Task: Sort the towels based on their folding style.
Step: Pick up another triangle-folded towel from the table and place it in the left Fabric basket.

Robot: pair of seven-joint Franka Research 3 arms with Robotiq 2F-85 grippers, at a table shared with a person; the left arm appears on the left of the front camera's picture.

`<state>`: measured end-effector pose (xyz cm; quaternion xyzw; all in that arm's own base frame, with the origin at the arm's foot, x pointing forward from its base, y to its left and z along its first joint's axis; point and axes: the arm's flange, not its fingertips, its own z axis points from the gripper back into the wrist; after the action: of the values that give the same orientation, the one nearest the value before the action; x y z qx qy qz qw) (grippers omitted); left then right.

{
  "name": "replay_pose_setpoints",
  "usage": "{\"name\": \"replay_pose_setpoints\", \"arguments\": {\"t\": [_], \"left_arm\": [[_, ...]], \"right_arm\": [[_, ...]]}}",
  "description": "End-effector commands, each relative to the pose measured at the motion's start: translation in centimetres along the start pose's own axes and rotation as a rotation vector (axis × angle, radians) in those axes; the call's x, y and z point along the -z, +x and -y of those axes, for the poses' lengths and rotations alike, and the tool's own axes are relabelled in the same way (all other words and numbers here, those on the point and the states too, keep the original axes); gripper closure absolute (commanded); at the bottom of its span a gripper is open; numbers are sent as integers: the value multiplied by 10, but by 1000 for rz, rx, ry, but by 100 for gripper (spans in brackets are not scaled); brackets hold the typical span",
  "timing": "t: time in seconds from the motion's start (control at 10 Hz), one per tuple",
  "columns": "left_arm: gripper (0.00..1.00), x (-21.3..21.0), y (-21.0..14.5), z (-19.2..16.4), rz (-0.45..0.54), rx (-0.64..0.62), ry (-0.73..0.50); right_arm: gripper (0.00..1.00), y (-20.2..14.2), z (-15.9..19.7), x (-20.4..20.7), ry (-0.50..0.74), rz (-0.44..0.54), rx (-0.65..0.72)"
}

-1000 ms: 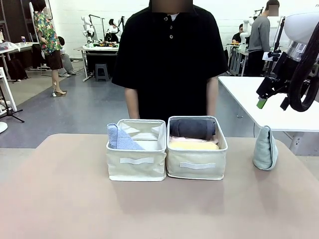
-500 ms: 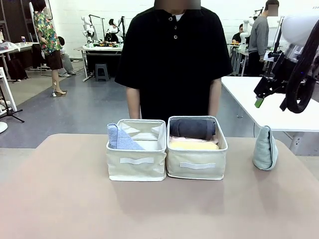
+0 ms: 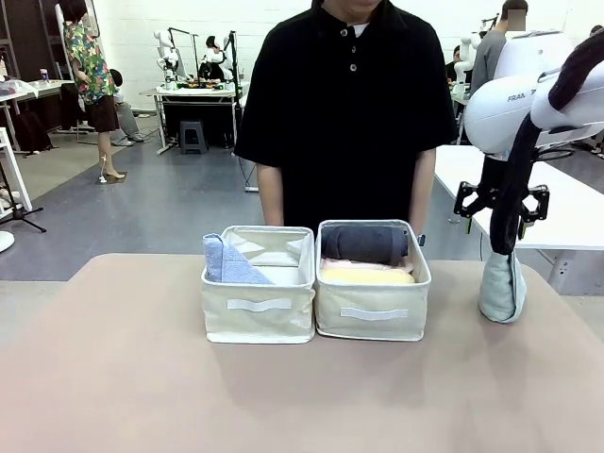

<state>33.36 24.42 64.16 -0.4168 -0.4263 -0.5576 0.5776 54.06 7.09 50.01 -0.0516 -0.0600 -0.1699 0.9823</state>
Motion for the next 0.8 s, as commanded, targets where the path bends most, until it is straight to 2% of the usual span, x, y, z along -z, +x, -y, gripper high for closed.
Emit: {"name": "replay_pose_setpoints", "arguments": {"t": [0.0, 0.2, 0.7], "left_arm": [[0, -4, 2, 1, 7, 5, 4], [0, -4, 2, 1, 7, 5, 4], [0, -4, 2, 1, 7, 5, 4]], "right_arm": [[0, 23, 0, -3, -10, -72, 93], [0, 37, 8, 14, -18, -111, 181], [0, 63, 13, 52, 39, -147, 151]]}}
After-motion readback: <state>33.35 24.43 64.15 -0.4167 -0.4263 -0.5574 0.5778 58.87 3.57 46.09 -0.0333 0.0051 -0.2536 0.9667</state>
